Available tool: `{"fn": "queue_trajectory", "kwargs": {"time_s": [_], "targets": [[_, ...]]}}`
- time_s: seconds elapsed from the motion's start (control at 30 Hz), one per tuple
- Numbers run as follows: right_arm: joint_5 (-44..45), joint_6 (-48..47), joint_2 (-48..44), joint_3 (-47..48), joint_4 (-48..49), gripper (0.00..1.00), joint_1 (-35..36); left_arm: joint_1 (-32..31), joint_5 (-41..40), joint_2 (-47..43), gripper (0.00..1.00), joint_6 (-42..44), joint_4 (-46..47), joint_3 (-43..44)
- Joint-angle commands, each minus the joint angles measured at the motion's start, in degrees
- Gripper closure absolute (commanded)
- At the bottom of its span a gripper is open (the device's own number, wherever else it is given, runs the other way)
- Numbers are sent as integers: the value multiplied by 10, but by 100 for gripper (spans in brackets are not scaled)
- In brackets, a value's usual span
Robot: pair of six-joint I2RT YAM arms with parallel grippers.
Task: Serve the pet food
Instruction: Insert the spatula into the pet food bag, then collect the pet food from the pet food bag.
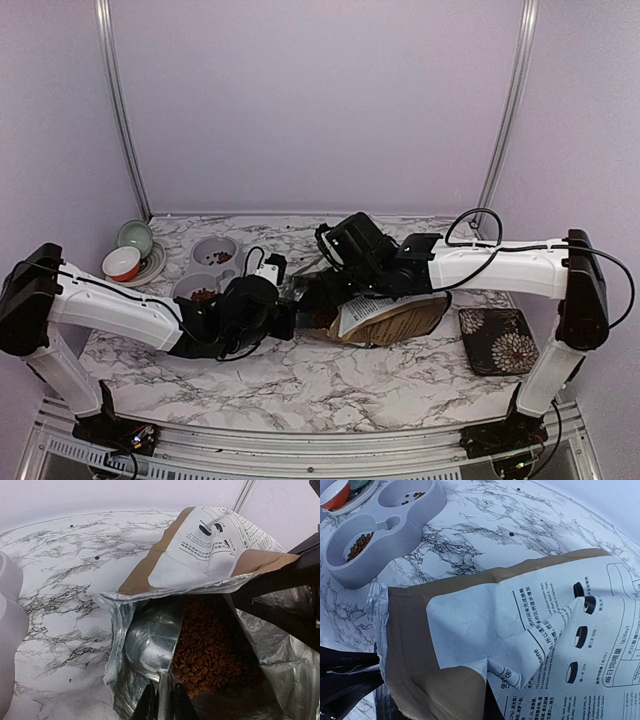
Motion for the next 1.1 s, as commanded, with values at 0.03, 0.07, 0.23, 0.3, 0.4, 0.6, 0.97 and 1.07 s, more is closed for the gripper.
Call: {"fn": "queue_trajectory", "kwargs": {"time_s": [0.03,0.07,0.23,0.3,0.4,0.6,0.97,1.07], "targets": [[16,1,-6,25,15,100,-2,14,30,17,100,-45,6,-17],[16,2,-7,24,16,100,-2,14,36,19,100,-50,9,-18],[17,4,-12,16,16,100,-2,16,65,18,100,-76,23,-26],[17,4,-15,14,17,100,-2,16,74,15,100,-86,28,-30],[17,5,-17,12,18,100,-2,17,88,10,100,-100,35,-35],[18,6,-19,11,17,100,0,17,122,3,100,-121,53,-50],[22,8,-24,7,15,100,3,17,183,-14,100,-151,93,-85],[22,8,-24,7,15,100,3,18,204,-16,100,-164,106,-91]]}}
